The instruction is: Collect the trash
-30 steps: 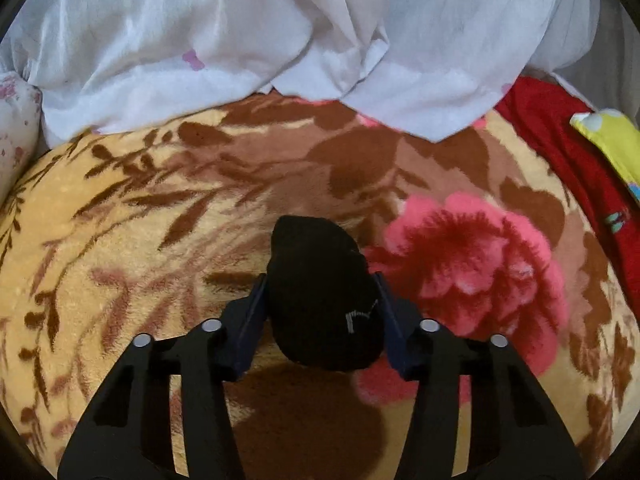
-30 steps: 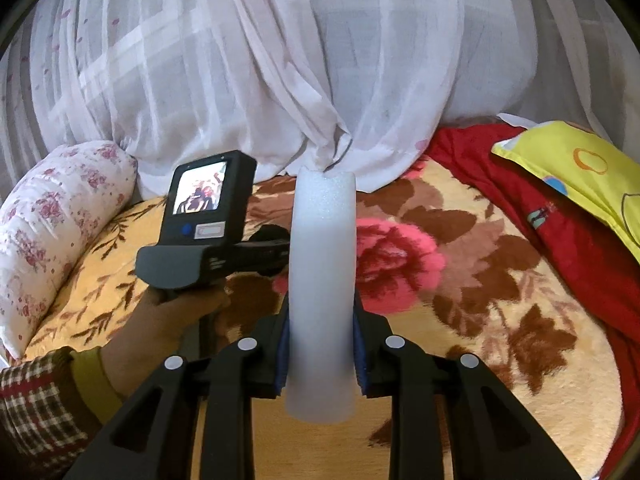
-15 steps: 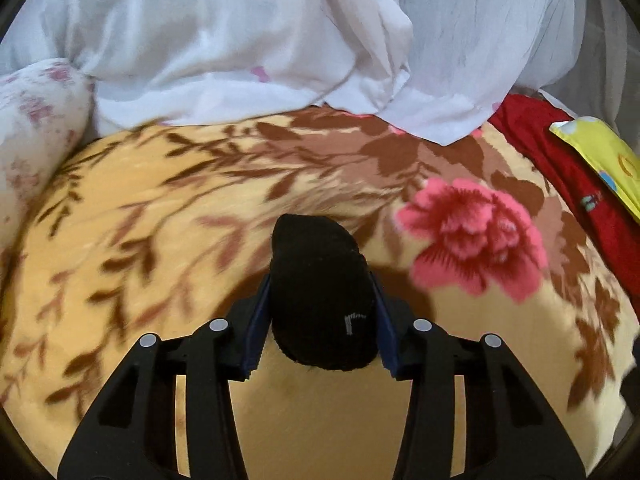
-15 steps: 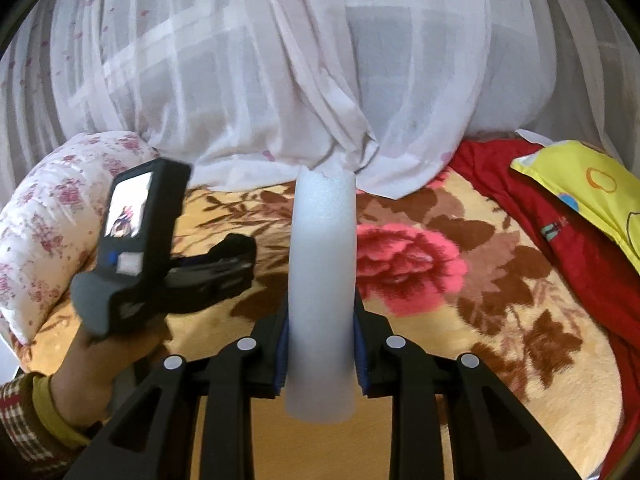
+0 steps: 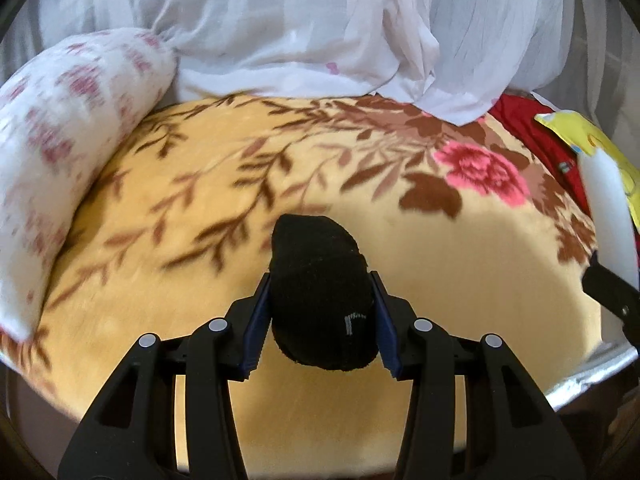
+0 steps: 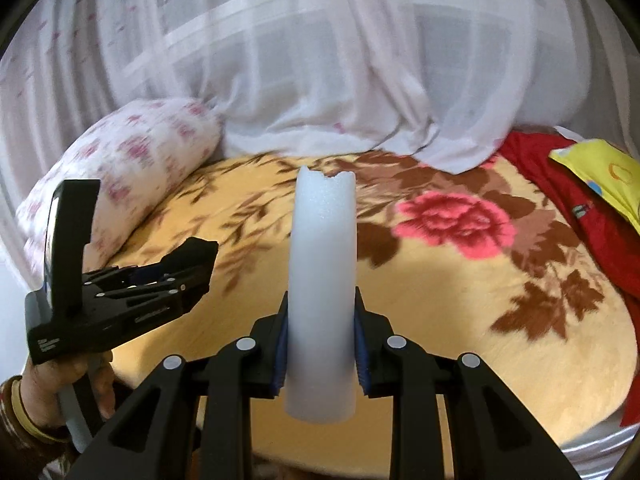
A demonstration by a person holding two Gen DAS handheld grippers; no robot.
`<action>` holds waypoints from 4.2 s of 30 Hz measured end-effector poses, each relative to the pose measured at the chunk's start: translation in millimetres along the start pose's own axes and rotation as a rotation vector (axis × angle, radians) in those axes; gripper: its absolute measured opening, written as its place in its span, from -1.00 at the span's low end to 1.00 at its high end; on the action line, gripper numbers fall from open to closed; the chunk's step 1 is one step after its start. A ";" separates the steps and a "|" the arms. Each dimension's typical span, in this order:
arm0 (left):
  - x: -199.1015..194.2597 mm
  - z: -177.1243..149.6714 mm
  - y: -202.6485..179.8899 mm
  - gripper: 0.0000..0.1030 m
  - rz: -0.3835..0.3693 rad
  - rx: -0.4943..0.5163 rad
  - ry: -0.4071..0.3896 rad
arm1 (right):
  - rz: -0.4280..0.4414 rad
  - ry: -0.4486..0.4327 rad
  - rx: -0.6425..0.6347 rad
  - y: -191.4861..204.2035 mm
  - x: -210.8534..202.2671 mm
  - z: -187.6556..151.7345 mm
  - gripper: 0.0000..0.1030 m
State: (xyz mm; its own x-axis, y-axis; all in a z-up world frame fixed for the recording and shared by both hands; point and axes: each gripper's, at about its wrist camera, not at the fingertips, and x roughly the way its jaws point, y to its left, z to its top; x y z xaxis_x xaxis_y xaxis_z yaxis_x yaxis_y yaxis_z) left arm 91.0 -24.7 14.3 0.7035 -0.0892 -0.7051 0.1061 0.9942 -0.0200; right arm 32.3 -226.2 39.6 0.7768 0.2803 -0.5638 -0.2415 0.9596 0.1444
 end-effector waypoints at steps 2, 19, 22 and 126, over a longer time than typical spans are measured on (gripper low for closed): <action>-17.2 -19.9 8.3 -0.12 -0.014 0.001 0.016 | 0.046 0.027 -0.016 14.0 -6.6 -8.7 -0.48; -89.8 -152.1 41.2 -0.11 -0.086 0.054 0.207 | 0.253 0.442 -0.120 95.3 -14.7 -150.3 -0.48; -97.9 -165.2 39.5 -0.11 -0.097 0.083 0.223 | 0.263 0.477 -0.112 98.9 -13.3 -161.6 -0.48; -2.7 69.0 86.5 0.76 0.170 -0.108 -0.225 | -0.304 -0.273 -0.139 -12.3 107.1 69.8 0.89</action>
State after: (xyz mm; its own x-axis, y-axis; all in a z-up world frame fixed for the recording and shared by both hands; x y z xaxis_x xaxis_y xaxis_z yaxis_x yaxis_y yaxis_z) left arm 146.8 57.3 63.4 0.8442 0.0798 -0.5300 -0.0932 0.9956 0.0014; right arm 159.1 -206.3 34.2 0.9456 -0.0010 -0.3254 -0.0390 0.9924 -0.1165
